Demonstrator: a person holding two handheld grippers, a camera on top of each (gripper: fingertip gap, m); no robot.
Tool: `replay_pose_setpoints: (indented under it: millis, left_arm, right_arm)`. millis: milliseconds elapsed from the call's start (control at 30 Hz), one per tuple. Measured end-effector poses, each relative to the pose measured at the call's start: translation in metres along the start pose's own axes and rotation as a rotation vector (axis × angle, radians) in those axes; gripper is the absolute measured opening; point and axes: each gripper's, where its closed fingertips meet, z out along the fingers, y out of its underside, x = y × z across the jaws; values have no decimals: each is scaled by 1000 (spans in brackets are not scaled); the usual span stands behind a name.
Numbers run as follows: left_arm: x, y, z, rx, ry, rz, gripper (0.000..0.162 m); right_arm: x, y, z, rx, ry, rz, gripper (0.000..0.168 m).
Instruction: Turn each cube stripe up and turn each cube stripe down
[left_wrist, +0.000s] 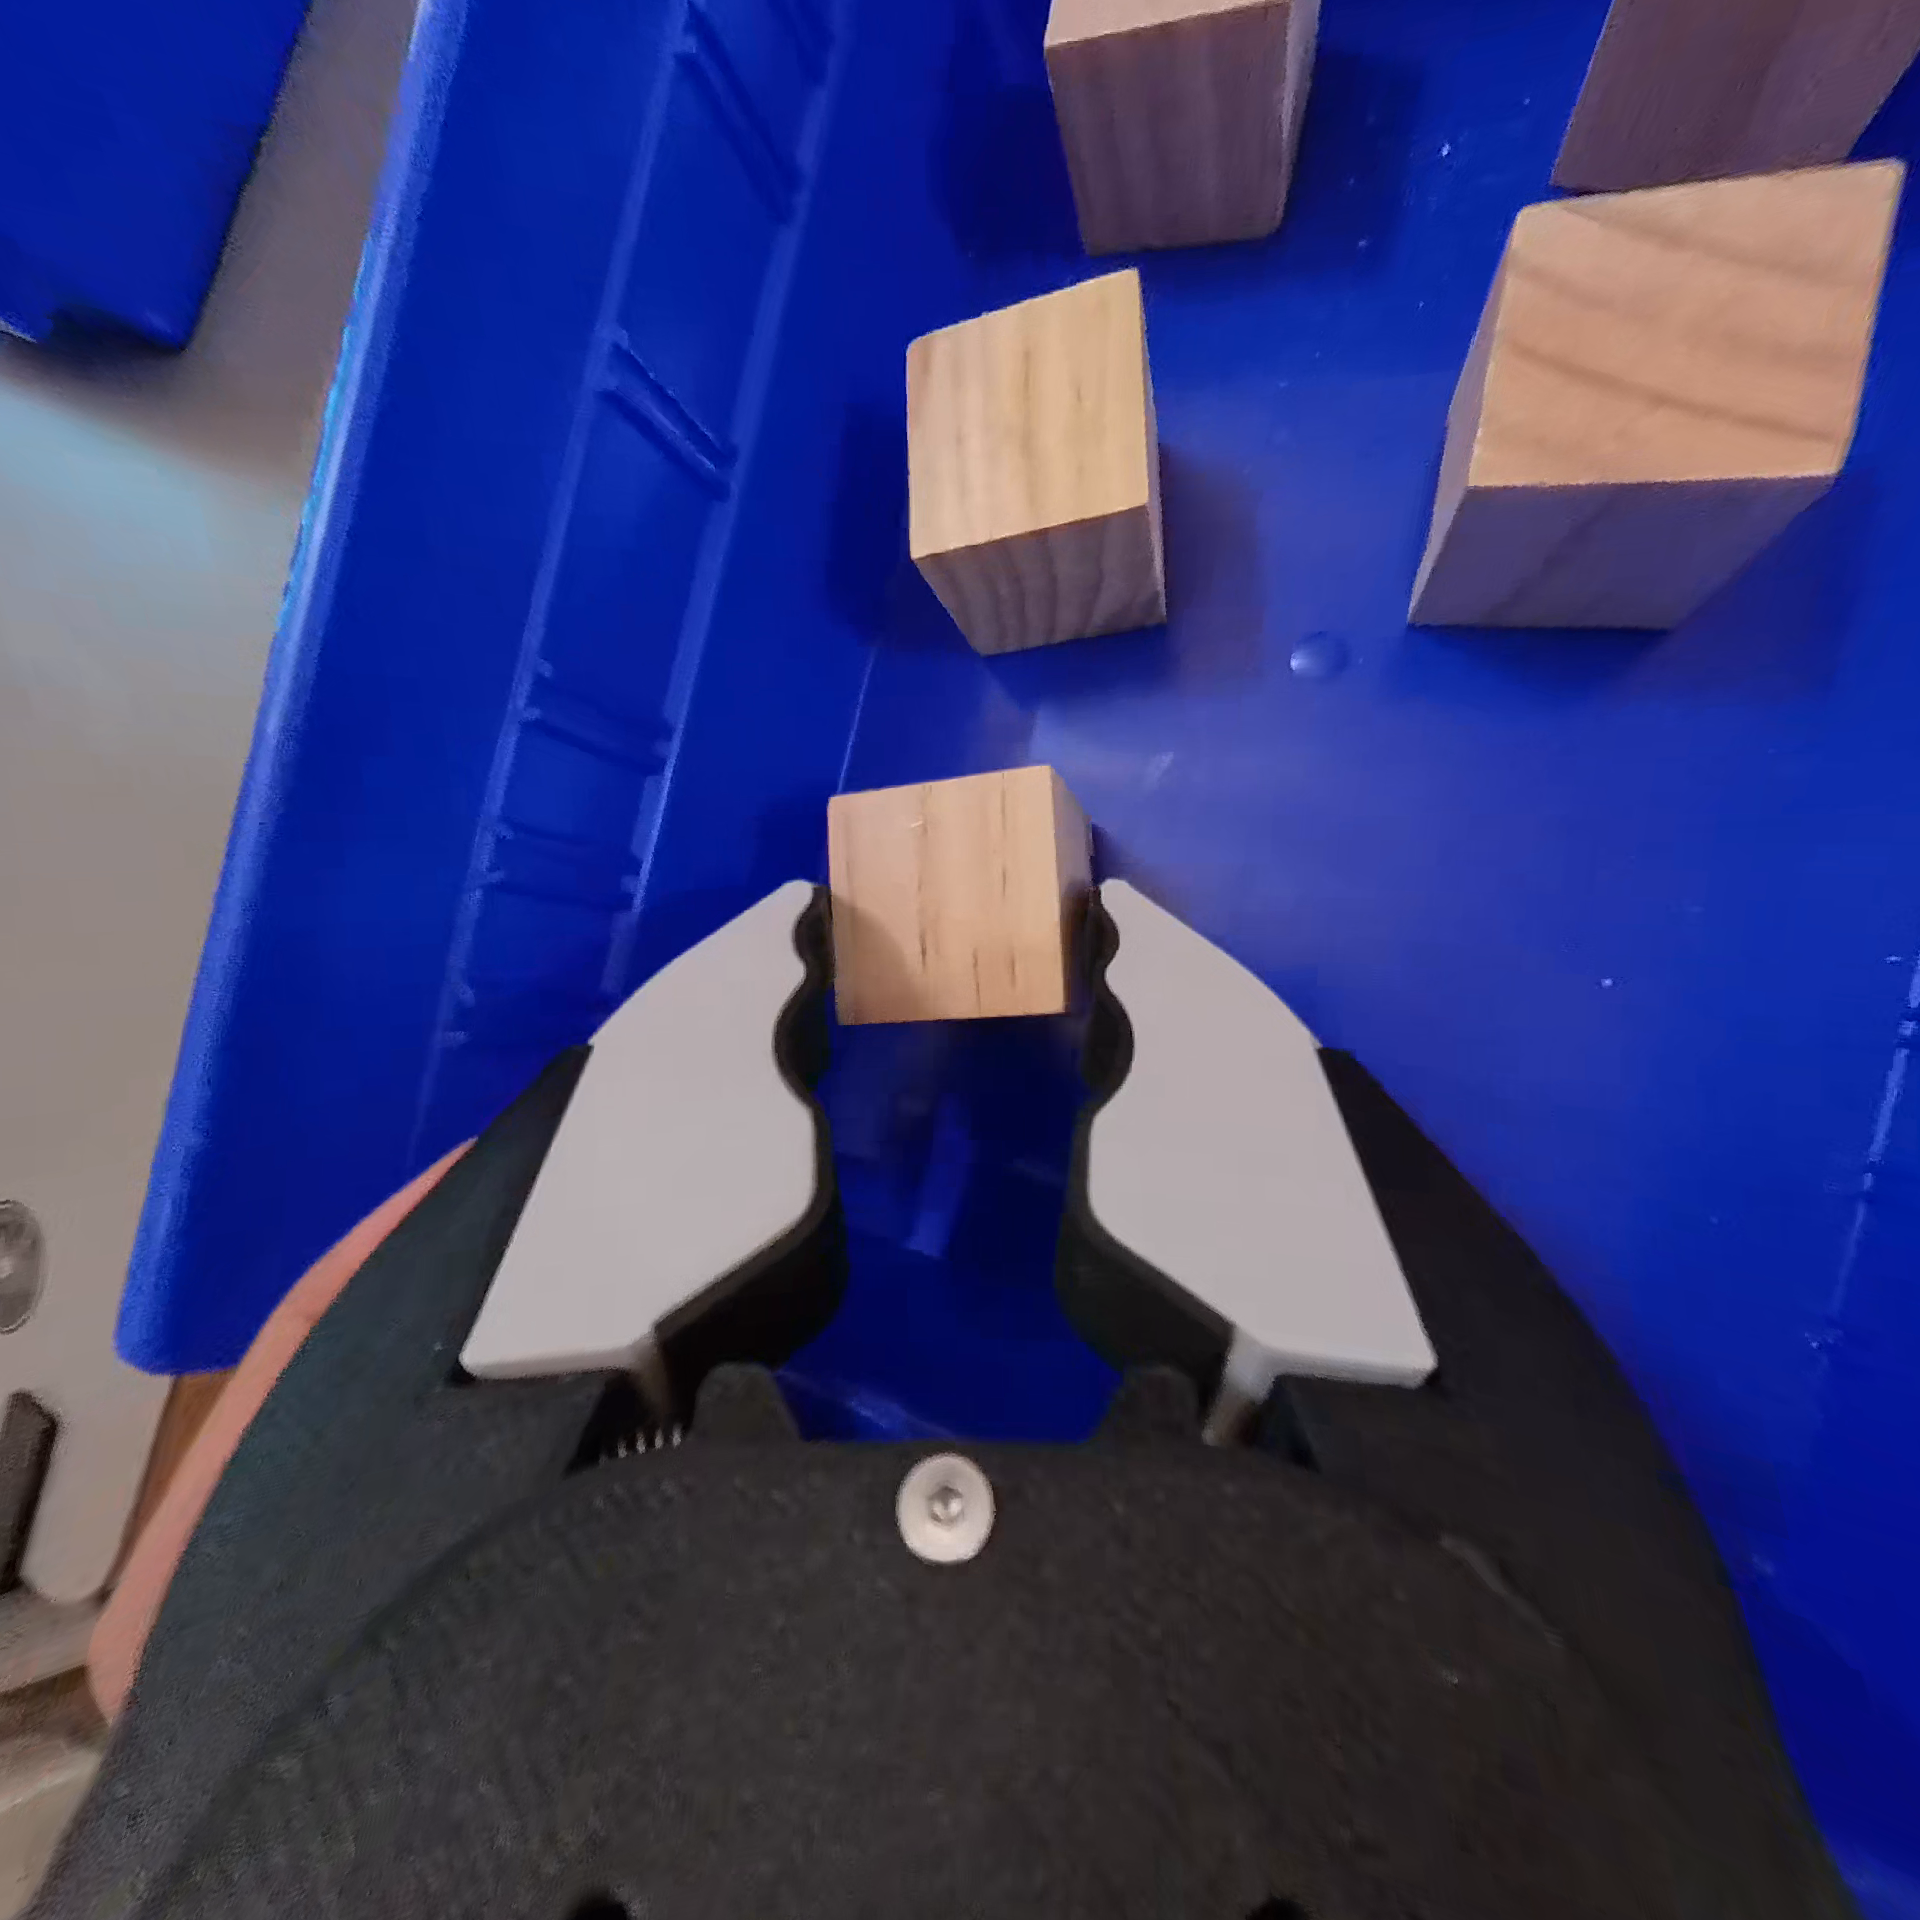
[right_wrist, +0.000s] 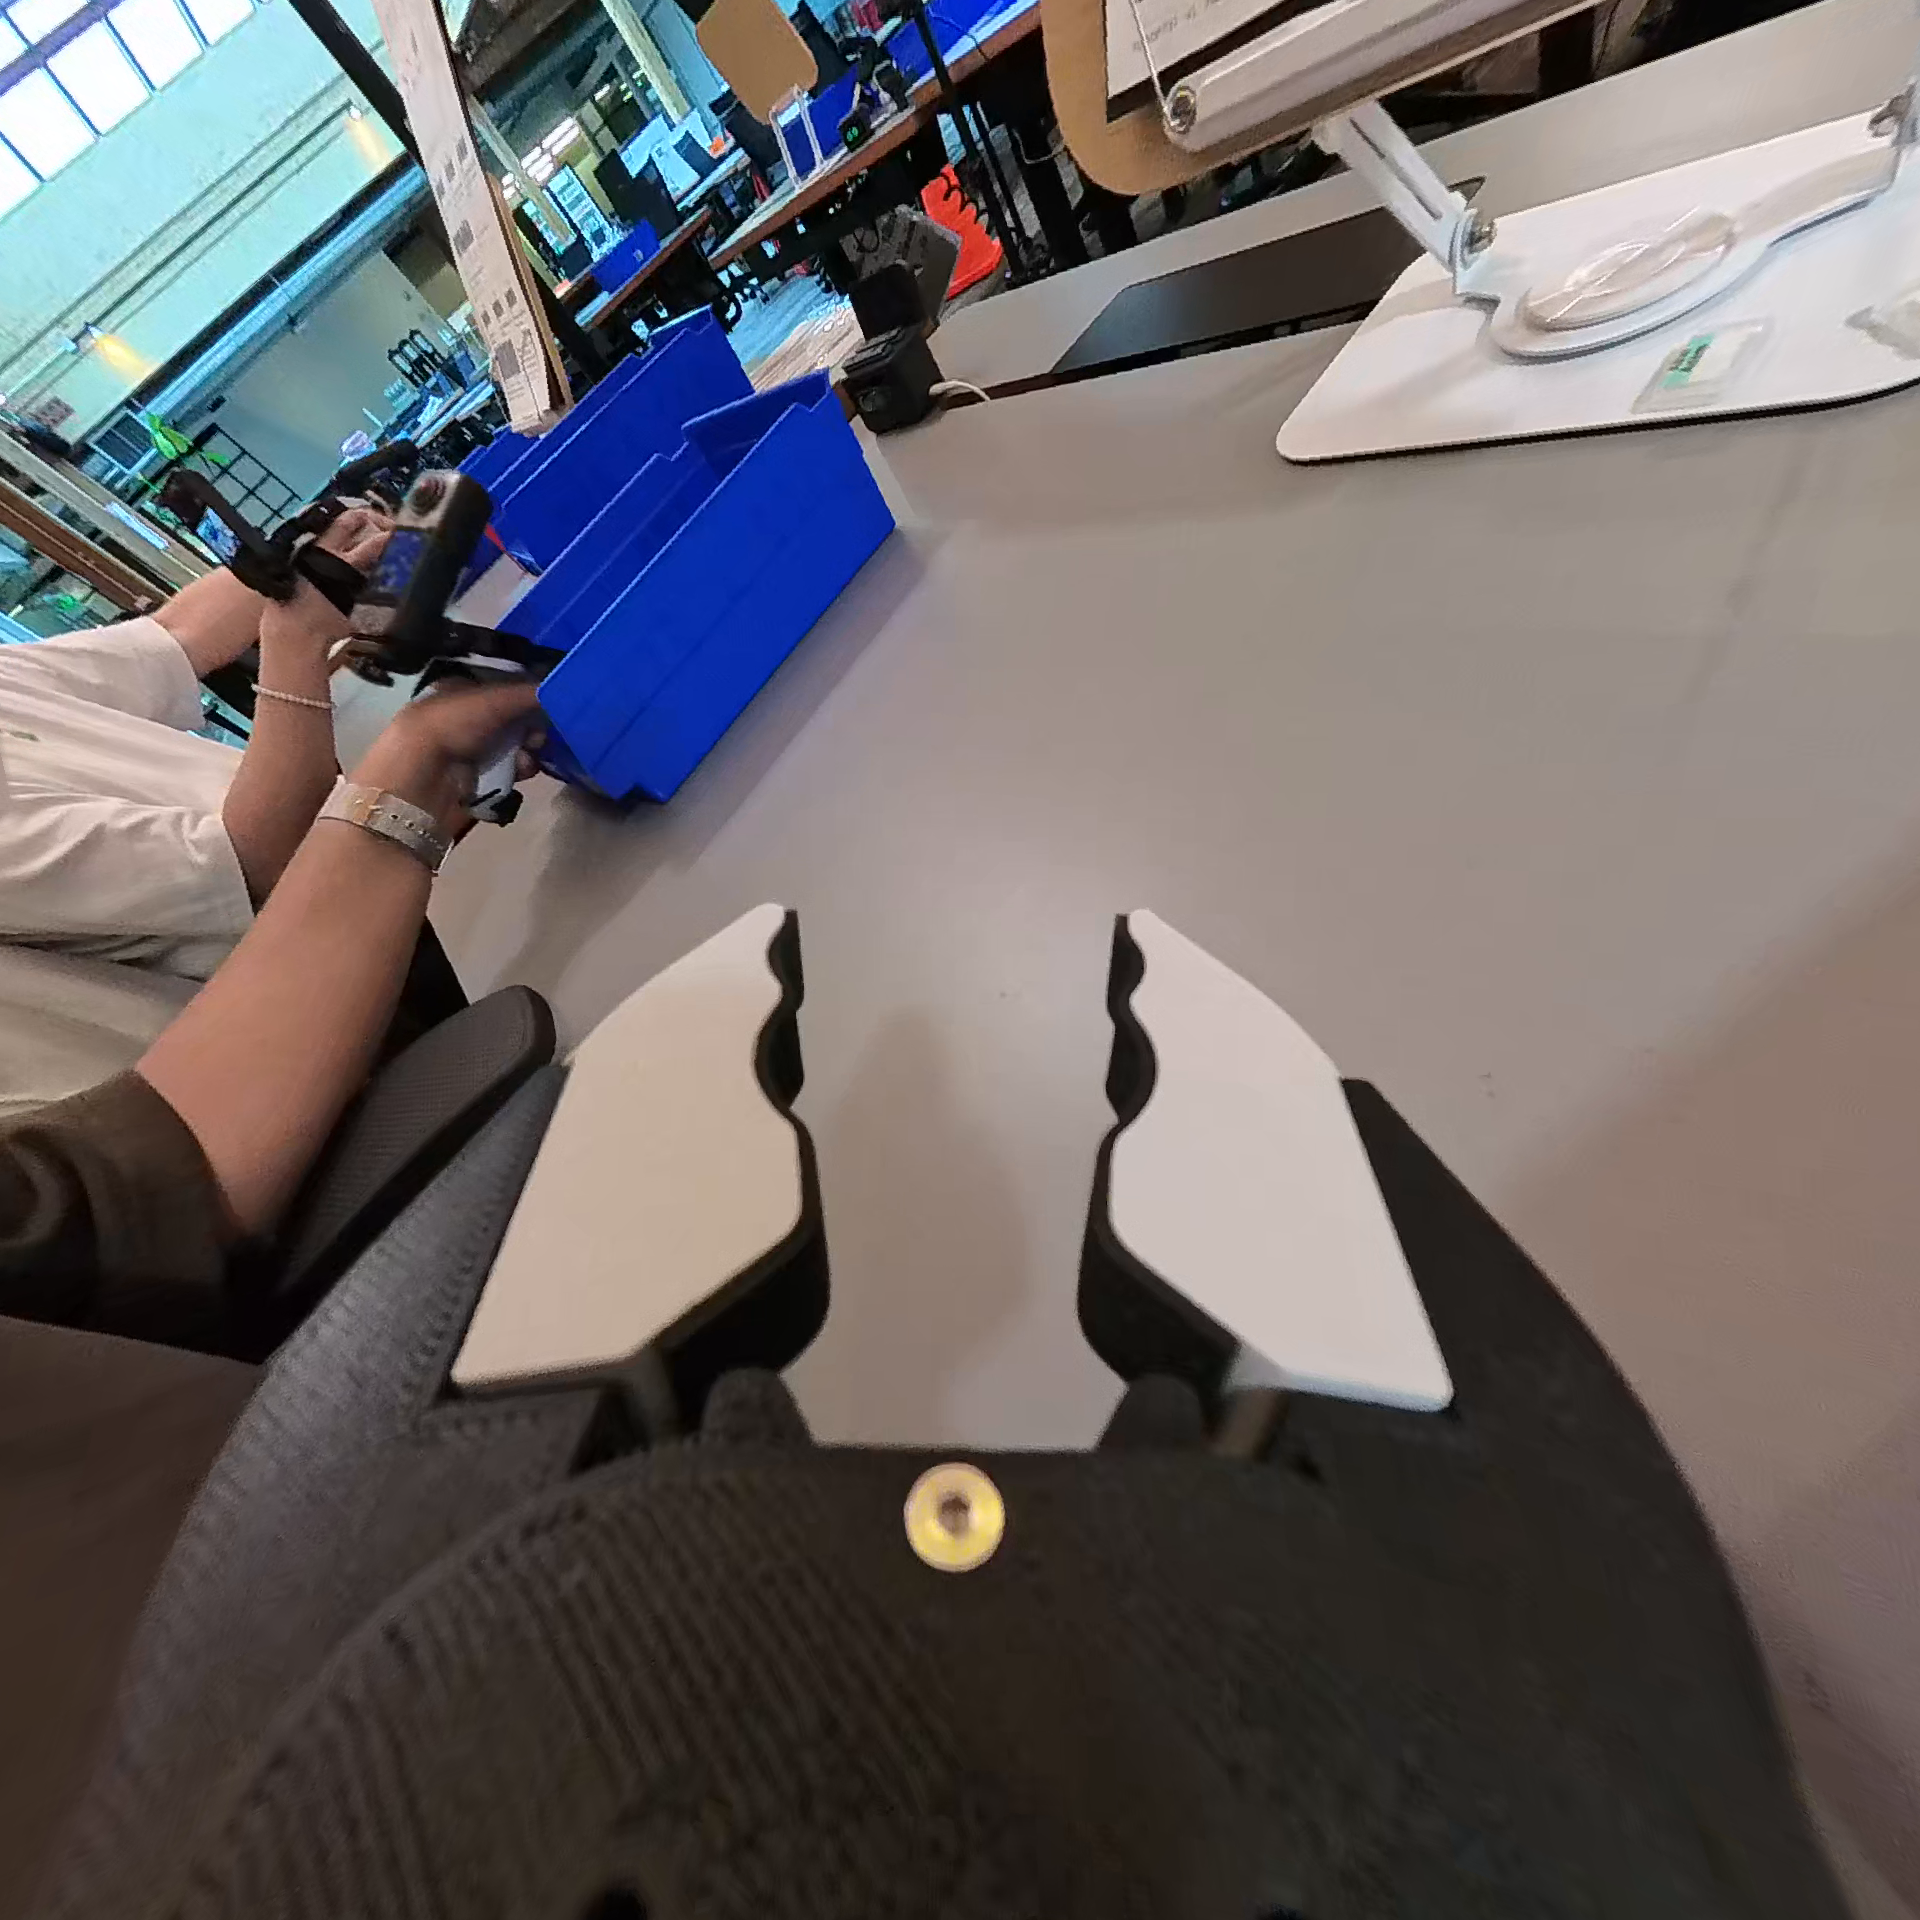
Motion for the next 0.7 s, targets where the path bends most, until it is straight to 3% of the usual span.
replay_pose_setpoints:
  millis: [133, 300, 433, 533, 633, 700]
  left_arm:
    - [9, -13, -15, 59, 146, -119, 50]
    - [31, -85, -98, 470, 384, -209, 46]
    - [96, -127, -213, 774, 889, -299, 46]
    - [156, -124, -291, 814, 1389, -354, 46]
    - [198, -107, -348, 880, 1787, -472, 46]
    - [226, -89, -359, 895, 1908, -564, 46]
  right_arm:
    - [0, 4, 5, -5, -23, 44, 56]
    - [-3, -1, 11, 25, -52, 38, 53]
    - [7, 5, 24, 40, 28, -156, 59]
    - [-2, 5, 33, 73, 31, -284, 62]
    - [-44, -10, 30, 239, -152, -312, 50]
    - [-71, -19, 22, 353, -346, -171, 48]
